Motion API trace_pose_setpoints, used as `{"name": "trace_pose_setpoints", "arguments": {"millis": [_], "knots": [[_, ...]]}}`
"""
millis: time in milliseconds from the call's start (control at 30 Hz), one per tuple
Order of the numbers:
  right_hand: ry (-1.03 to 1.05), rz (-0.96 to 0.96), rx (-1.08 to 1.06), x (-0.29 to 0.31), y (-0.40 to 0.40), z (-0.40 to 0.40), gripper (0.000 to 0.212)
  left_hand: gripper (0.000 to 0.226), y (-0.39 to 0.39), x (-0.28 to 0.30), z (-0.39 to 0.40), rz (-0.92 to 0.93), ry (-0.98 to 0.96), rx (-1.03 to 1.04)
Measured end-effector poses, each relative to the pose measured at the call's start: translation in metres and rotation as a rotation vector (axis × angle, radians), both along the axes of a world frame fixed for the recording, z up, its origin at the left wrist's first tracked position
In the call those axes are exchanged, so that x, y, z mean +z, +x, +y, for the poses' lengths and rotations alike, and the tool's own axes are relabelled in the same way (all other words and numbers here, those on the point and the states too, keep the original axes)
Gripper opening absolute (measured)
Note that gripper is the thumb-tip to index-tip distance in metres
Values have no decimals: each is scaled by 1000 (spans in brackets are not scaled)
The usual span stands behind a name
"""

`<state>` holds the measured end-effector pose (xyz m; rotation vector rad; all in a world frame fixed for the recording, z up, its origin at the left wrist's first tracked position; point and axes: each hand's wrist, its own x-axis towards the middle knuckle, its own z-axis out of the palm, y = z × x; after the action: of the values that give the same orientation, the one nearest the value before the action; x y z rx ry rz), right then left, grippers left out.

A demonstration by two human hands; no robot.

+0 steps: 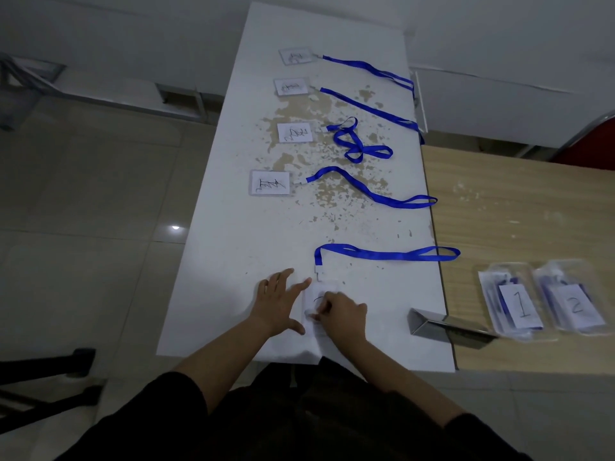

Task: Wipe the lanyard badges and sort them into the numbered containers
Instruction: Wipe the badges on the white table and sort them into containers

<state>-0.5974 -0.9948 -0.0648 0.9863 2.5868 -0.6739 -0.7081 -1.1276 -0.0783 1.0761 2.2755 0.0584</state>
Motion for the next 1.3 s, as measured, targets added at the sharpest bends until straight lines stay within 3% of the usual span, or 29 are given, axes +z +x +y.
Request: {"name": "trace_pose_setpoints", "arguments": {"millis": [100, 233, 567, 667, 767, 867, 1000, 1067, 1167, 1233, 1300], "knots": [[14, 32, 51, -5, 29, -1, 28, 112, 0, -1, 0, 8, -1, -4], [68, -17, -40, 2, 26, 24, 28, 113, -1, -1, 0, 16, 12, -5], [-82, -40, -13, 2, 49, 38, 35, 116, -3, 1, 5, 19, -3, -7], [-248, 175, -250, 8, 45, 52, 30, 114, -5, 1, 6, -5, -4, 8], [-310, 474, -612, 13, 44, 63, 25, 93, -5, 6, 9, -73, 68, 109], [-347, 513, -747, 18, 39, 73, 23, 61, -3, 12, 15, -109, 194, 269], [-259, 503, -724, 25, 36, 62, 40, 41, -1, 18, 25, -190, 303, 470], [-187, 586, -696, 25, 38, 49, 32, 33, -1, 20, 30, -269, 316, 588], [-349, 511, -563, 15, 44, 29, 11, 32, -1, 22, 37, -368, 264, 707], [-455, 379, -477, 9, 46, 18, 12, 31, 0, 23, 43, -398, 232, 711], [-503, 328, -430, 4, 44, 14, 15, 16, 0, 23, 48, -444, 212, 717]]}}
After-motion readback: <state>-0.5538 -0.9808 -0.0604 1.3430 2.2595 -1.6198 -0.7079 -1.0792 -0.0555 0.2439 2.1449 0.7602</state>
